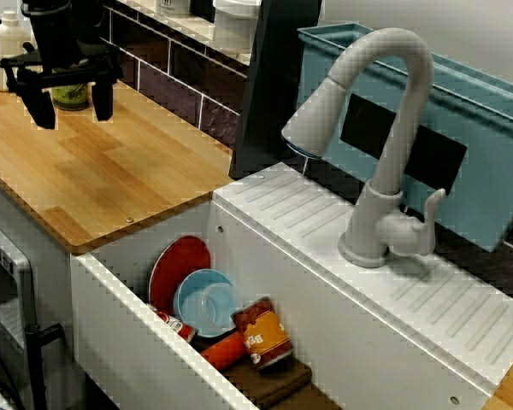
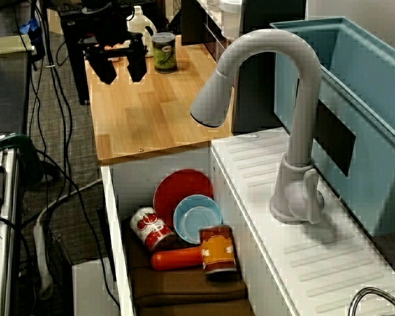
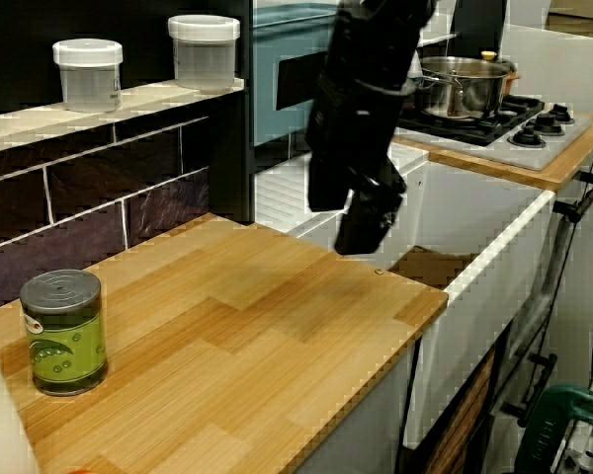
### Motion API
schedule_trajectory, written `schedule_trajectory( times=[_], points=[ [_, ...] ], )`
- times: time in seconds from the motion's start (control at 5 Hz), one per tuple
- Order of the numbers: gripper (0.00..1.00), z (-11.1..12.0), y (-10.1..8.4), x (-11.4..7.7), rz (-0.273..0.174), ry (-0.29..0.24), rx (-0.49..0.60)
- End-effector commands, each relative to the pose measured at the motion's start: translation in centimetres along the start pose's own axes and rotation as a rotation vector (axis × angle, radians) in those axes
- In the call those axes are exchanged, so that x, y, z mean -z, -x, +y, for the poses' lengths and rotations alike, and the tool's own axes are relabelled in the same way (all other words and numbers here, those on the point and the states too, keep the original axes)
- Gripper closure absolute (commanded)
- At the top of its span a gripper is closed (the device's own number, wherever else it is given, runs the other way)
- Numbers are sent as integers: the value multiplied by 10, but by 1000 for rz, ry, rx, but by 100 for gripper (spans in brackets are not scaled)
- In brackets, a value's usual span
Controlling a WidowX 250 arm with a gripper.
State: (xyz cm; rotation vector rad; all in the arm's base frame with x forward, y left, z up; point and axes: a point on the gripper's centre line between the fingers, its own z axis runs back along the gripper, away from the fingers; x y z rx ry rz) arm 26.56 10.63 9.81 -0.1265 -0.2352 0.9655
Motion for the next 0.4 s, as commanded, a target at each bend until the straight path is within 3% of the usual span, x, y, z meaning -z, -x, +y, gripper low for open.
schedule_trajectory(
  times=[0.0, 0.2],
  points=[
    [0, 6, -33, -34, -118, -11, 10],
    [0, 8, -43, -37, -148, -27, 31]
  ],
)
